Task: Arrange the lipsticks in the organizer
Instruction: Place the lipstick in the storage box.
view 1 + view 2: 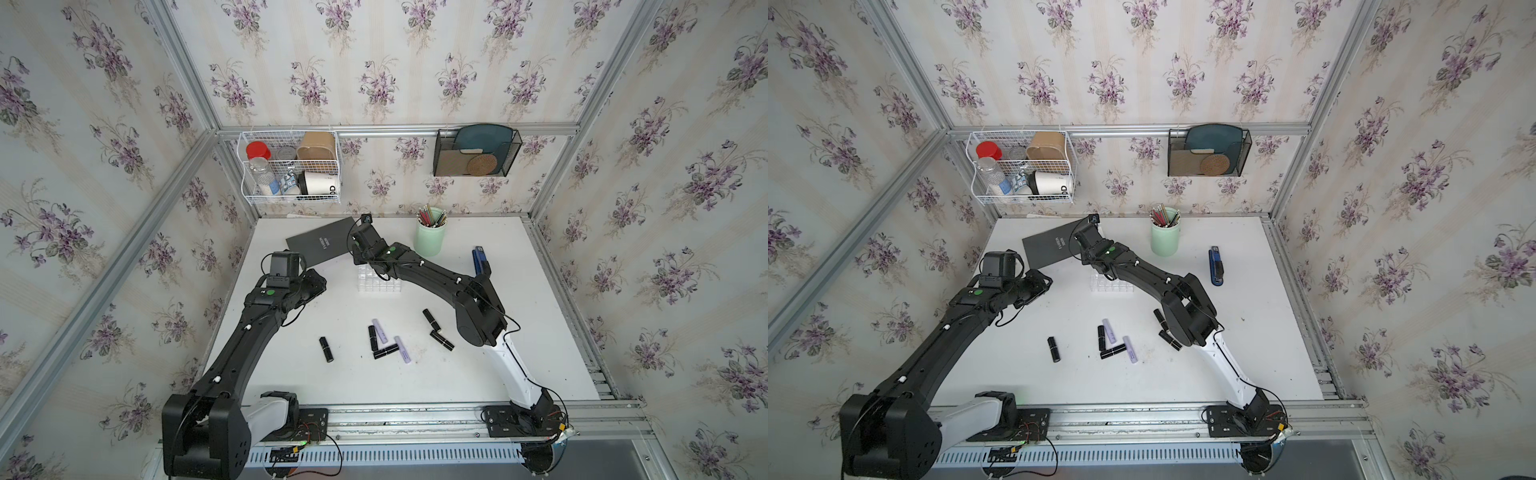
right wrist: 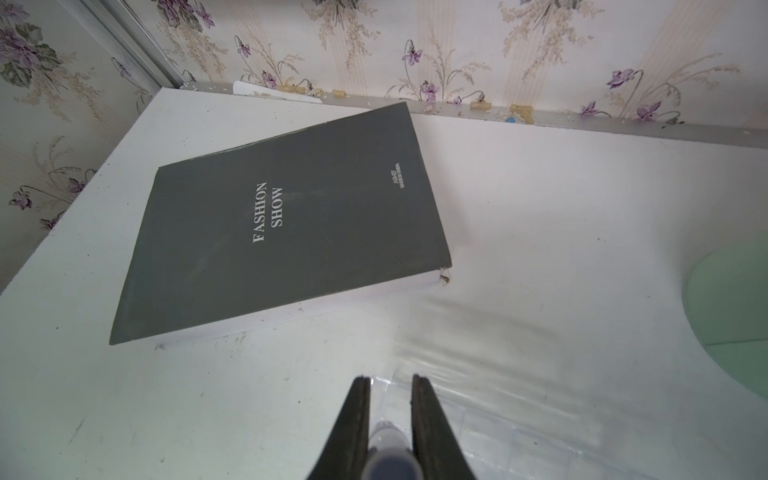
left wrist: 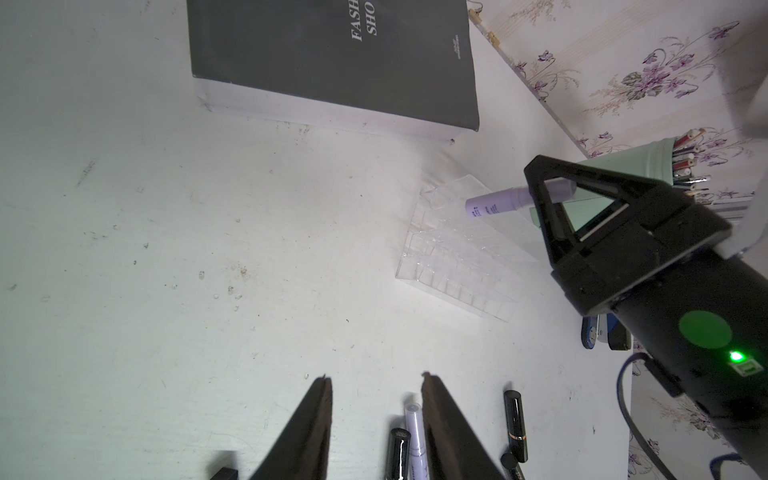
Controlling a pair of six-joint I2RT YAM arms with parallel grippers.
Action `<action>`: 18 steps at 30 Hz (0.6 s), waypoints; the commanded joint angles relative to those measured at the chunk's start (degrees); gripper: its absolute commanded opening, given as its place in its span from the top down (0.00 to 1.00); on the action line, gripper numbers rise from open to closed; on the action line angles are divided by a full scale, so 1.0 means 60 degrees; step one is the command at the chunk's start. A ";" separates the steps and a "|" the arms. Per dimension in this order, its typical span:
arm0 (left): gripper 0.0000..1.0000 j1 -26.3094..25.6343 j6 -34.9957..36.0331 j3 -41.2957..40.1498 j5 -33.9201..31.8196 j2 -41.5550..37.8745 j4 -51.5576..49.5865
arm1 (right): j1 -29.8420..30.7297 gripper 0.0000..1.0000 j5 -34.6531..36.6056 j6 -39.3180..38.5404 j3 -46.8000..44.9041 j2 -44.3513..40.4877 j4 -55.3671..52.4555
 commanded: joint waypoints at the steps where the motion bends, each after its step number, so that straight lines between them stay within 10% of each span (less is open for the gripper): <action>1: 0.60 0.0010 0.0127 -0.0012 0.0054 -0.0043 0.0162 | 0.0005 0.90 0.0011 -0.0136 0.0078 0.0108 0.0175; 18: 0.60 0.0018 0.0055 -0.0060 0.0137 -0.0110 0.0089 | 0.0047 0.89 0.0460 -0.0511 0.0032 0.0360 0.0085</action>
